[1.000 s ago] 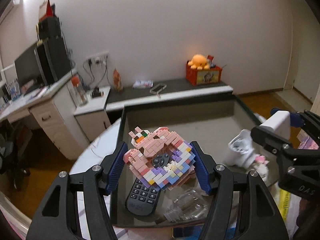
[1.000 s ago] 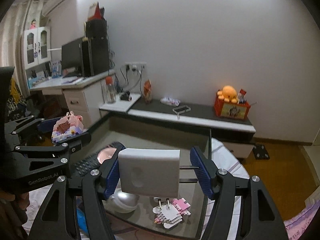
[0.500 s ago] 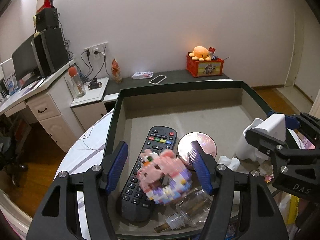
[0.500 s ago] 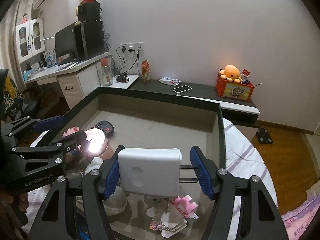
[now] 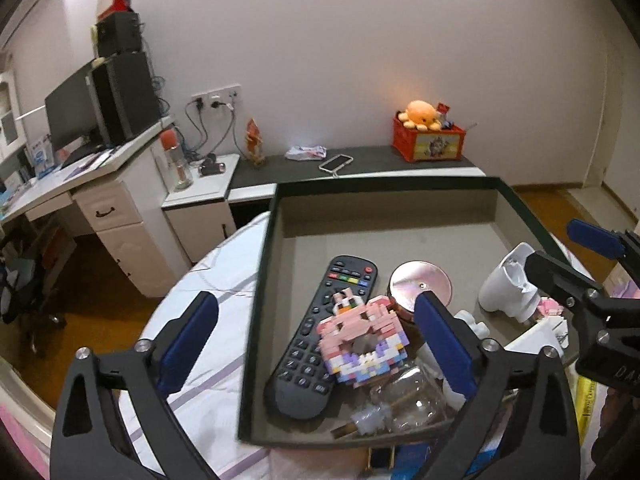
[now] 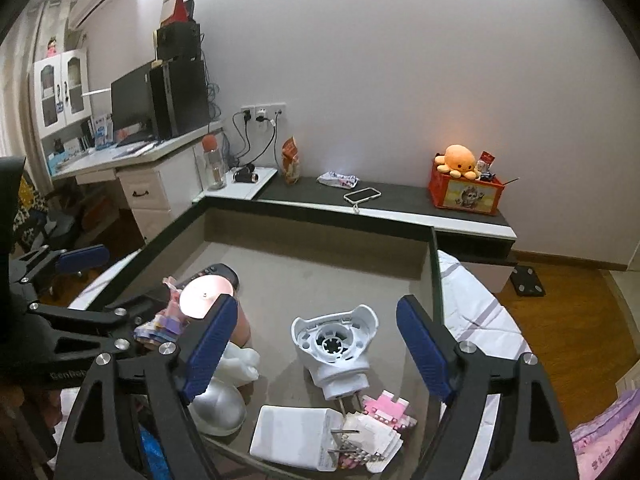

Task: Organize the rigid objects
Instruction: 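Lower the donut and charger into the pink box and open both tools, then withdraw both tools from the box toward the blue marker and keychain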

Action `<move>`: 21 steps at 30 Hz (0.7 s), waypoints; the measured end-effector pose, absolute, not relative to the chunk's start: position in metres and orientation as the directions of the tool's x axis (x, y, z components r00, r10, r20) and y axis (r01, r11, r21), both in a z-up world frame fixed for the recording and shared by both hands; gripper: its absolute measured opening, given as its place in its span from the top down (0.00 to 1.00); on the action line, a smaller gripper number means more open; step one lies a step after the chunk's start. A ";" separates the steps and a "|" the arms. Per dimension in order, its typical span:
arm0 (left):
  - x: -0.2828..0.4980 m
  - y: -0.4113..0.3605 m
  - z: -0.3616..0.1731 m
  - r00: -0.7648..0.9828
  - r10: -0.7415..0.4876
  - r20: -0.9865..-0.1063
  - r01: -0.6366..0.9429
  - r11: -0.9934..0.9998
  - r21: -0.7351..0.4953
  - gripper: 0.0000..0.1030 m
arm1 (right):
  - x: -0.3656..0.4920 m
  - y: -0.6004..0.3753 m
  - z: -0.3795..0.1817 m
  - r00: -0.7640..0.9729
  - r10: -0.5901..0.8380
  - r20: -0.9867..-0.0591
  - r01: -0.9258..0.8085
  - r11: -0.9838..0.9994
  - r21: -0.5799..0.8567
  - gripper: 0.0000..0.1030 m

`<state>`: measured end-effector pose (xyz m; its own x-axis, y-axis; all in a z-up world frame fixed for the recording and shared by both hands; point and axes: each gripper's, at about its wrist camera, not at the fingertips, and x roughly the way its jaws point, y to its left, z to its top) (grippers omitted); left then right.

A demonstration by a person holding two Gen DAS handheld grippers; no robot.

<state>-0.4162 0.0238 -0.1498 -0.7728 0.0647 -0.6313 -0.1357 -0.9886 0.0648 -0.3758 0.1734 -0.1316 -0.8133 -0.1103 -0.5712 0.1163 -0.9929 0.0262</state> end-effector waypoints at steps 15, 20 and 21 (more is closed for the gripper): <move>-0.300 -0.014 -0.086 -0.865 0.112 -0.490 -0.141 -0.990 0.023 0.00 | -0.271 0.171 -0.062 -0.918 -0.066 -0.390 0.077 -0.997 -0.012 0.00; -0.259 -0.018 -0.085 -0.871 0.120 -0.476 -0.161 -0.986 0.046 0.00 | -0.238 0.176 -0.064 -0.923 -0.042 -0.382 0.054 -0.998 -0.021 0.00; -0.254 -0.017 -0.086 -0.867 0.130 -0.481 -0.174 -0.984 0.048 0.00 | -0.232 0.178 -0.065 -0.922 -0.036 -0.385 0.046 -0.999 -0.017 0.00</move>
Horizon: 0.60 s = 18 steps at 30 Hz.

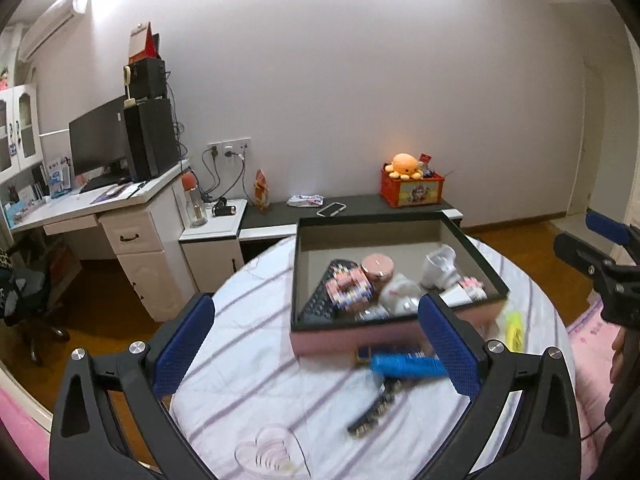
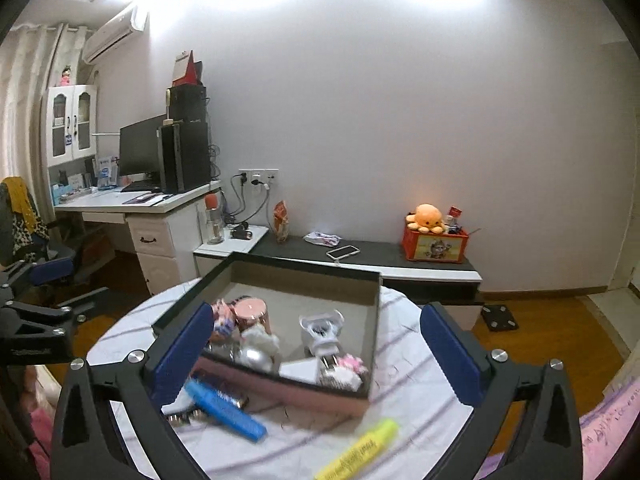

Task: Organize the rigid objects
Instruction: 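Withdraw both tools from the box toward the blue marker and keychain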

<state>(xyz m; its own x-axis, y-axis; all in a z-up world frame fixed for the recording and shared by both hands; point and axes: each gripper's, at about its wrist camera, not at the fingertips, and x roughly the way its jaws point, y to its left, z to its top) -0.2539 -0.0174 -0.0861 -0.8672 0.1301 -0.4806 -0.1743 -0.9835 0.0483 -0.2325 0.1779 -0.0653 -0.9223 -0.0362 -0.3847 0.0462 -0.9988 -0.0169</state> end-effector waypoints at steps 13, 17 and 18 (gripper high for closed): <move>-0.243 0.016 -0.133 -0.788 0.144 -0.599 -0.264 -0.957 0.118 0.00 | -0.211 0.199 -0.108 -0.875 -0.007 -0.485 -0.021 -0.999 0.050 0.00; -0.255 0.027 -0.161 -0.737 0.138 -0.661 -0.294 -0.947 0.130 0.00 | -0.220 0.203 -0.136 -0.833 -0.004 -0.553 -0.042 -0.997 0.070 0.00; -0.258 0.029 -0.166 -0.730 0.128 -0.671 -0.292 -0.947 0.136 0.00 | -0.224 0.203 -0.143 -0.821 0.000 -0.571 -0.047 -0.997 0.068 0.00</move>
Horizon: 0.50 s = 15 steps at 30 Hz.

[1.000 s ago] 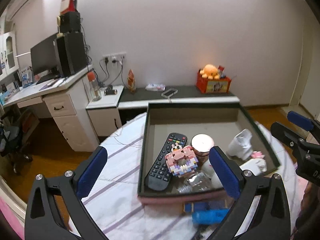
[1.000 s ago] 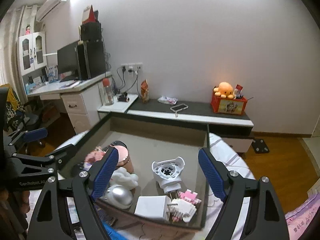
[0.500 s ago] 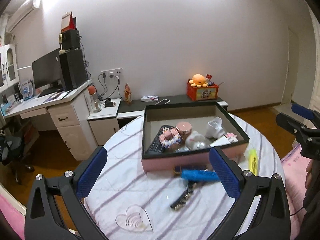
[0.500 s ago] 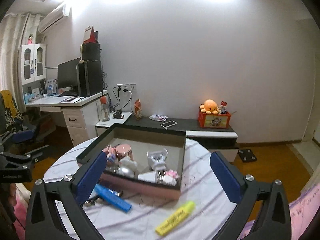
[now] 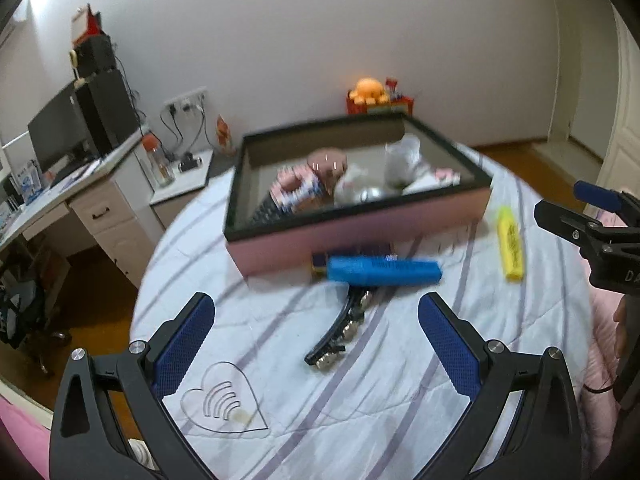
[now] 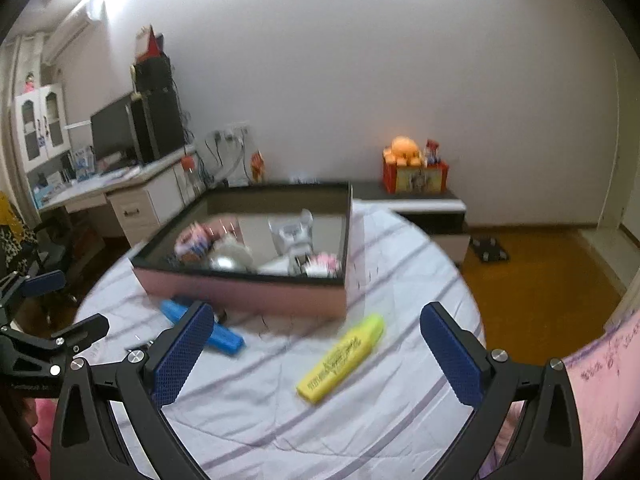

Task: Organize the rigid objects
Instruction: 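Withdraw both tools from the box toward the blue marker and keychain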

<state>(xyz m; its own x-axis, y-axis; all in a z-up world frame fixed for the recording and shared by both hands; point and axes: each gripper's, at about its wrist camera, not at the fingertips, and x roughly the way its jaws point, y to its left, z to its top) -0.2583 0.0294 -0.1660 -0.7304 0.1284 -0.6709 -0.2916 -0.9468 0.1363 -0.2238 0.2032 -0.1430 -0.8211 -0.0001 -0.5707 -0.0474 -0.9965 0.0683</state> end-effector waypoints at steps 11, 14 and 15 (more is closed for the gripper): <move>-0.294 0.041 -0.228 -0.599 0.140 -0.789 -0.353 -0.930 0.103 0.00 | -0.255 0.216 -0.204 -0.708 0.015 -0.706 -0.101 -0.992 0.080 0.00; -0.299 0.040 -0.234 -0.578 0.175 -0.797 -0.367 -0.928 0.062 0.02 | -0.262 0.218 -0.212 -0.692 0.018 -0.722 -0.106 -0.991 0.077 0.00; -0.301 0.039 -0.235 -0.568 0.192 -0.801 -0.375 -0.926 0.044 0.03 | -0.263 0.219 -0.214 -0.684 0.013 -0.729 -0.106 -0.991 0.082 0.00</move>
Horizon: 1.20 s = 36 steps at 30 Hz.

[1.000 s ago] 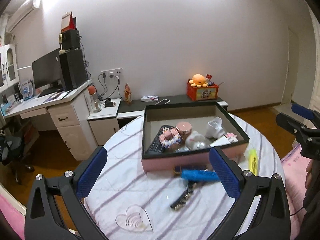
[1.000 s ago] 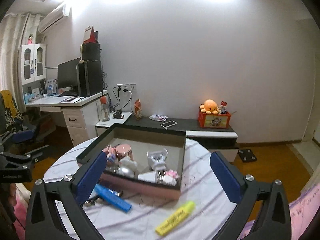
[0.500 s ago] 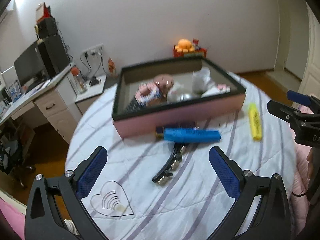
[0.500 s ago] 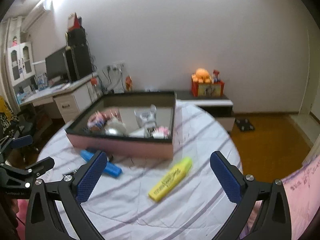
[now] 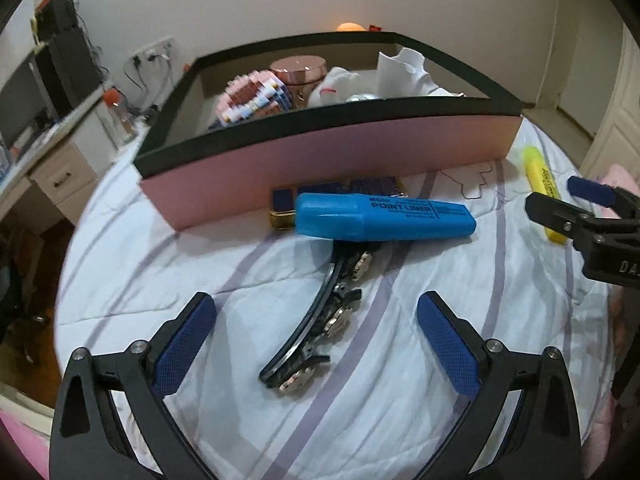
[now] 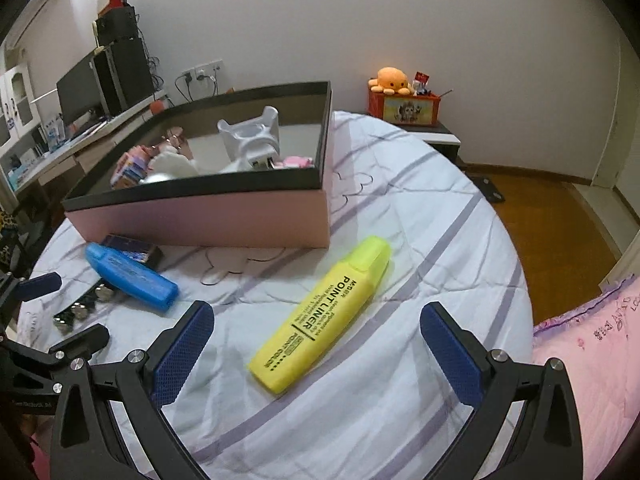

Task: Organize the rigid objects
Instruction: 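Withdraw both tools from the box toward the blue marker and keychain, then grasp the black claw hair clip with the left tool while the right tool grasps the yellow highlighter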

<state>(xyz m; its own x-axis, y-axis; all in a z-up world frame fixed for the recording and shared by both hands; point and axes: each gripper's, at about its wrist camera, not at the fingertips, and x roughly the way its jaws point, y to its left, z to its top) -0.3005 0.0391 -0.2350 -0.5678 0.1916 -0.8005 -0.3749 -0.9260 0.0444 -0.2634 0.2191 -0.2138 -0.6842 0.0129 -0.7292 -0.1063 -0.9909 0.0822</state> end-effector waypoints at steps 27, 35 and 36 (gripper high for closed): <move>-0.291 0.019 -0.225 -0.570 0.171 -0.804 -0.276 -0.961 -0.009 0.79 | -0.267 0.226 -0.218 -0.657 0.016 -0.754 -0.147 -0.983 0.107 0.00; -0.279 0.018 -0.228 -0.582 0.120 -0.804 -0.247 -0.968 0.034 0.79 | -0.273 0.221 -0.221 -0.625 0.067 -0.778 -0.170 -0.984 0.051 0.00; -0.279 0.018 -0.228 -0.585 0.120 -0.802 -0.248 -0.968 0.035 0.78 | -0.274 0.221 -0.221 -0.622 0.071 -0.780 -0.171 -0.984 0.046 0.00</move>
